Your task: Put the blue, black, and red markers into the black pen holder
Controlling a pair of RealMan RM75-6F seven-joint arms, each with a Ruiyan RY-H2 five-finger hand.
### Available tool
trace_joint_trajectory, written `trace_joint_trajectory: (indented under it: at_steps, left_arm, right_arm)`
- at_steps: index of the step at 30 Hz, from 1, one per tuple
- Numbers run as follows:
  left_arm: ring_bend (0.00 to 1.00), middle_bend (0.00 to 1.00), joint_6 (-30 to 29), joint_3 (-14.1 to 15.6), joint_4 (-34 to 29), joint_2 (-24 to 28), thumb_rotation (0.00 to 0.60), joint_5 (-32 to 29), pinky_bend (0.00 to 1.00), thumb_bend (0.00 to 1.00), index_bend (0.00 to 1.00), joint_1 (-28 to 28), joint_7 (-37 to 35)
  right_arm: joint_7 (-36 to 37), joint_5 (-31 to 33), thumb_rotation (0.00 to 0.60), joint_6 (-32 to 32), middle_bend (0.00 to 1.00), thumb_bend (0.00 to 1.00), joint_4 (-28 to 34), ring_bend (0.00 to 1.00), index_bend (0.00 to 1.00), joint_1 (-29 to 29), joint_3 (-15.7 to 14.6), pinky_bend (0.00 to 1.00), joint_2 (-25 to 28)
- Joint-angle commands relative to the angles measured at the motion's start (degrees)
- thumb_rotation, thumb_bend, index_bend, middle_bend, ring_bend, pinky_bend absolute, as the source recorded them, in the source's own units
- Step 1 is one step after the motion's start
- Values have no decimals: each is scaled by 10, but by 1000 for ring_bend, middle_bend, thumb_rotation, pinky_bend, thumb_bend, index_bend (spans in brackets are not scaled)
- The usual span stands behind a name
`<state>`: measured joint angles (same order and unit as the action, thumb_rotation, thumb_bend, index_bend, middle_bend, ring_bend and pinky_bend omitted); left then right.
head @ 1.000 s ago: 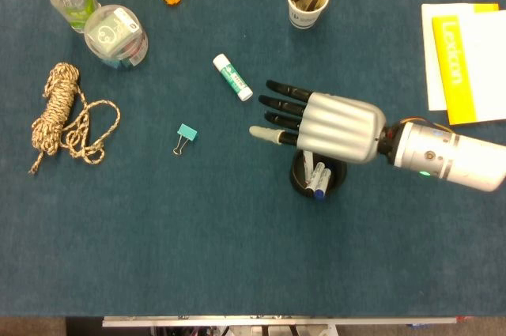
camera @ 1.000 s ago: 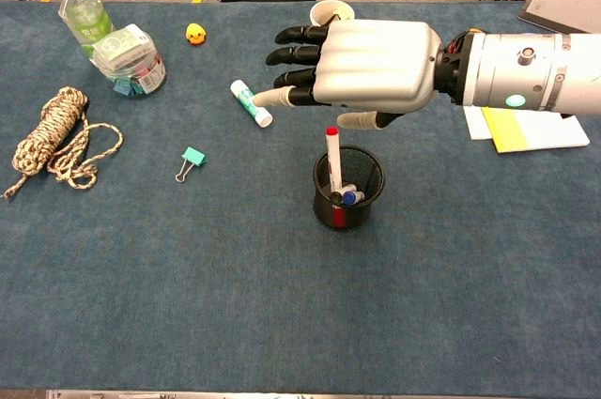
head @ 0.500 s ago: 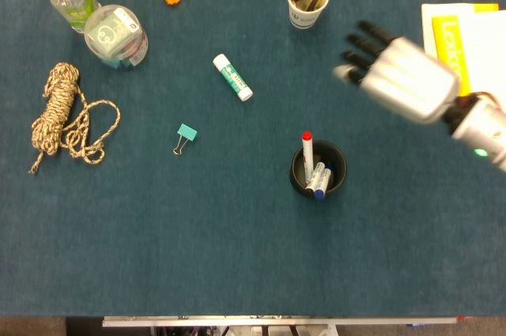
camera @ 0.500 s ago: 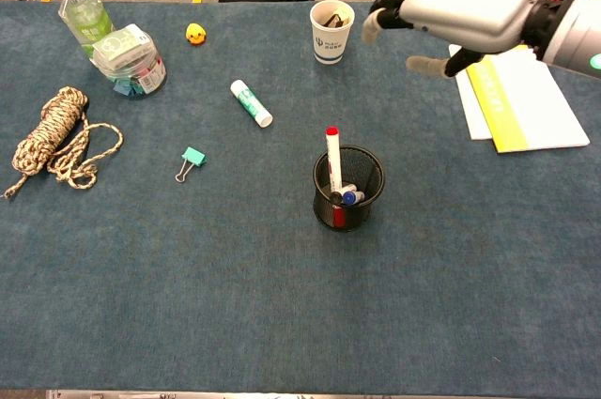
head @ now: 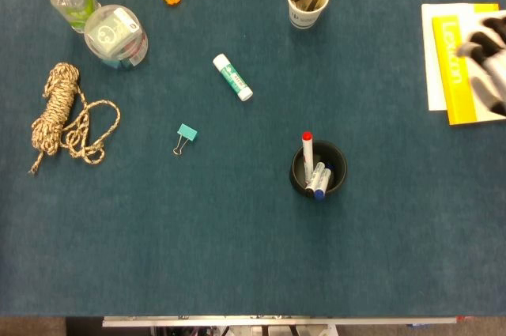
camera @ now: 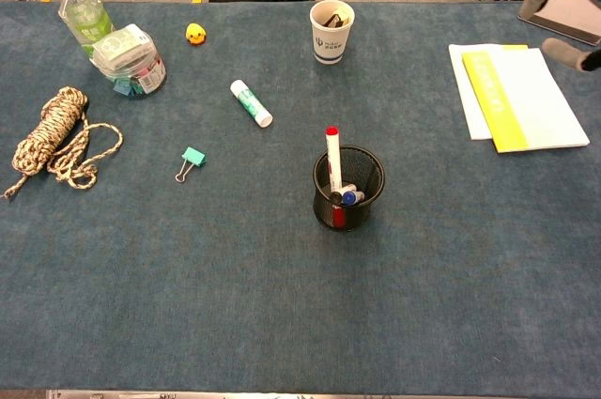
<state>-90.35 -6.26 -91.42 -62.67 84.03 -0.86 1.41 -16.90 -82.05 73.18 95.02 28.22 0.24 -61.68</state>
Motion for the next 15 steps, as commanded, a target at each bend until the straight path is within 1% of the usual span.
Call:
trace_joint_trajectory:
  at_steps: [1,8,12,15]
  left_arm:
    - [281,308,0,4,-6,0,600,10,128,470,265,-3,8]
    - [281,308,12,13,-21,1,600,19,128,470,265,-11,19]
    - [281,308,9,18,-28,0,600,28,128,470,265,-11,25]
    - [281,308,10,21,-29,-1,600,31,128,470,265,-12,28]
  right_arm:
    - [25,11,600,30,387,360,-4,209,385,-37,-8,224,8]
    - [41,2,600,79,387,359,-4,209,399,-93,-19,224,20]
    - [40,-2,600,106,387,360,-6,209,403,-119,-18,225,22]
    - [46,-3,600,115,387,360,-7,209,406,-133,-17,228,22]
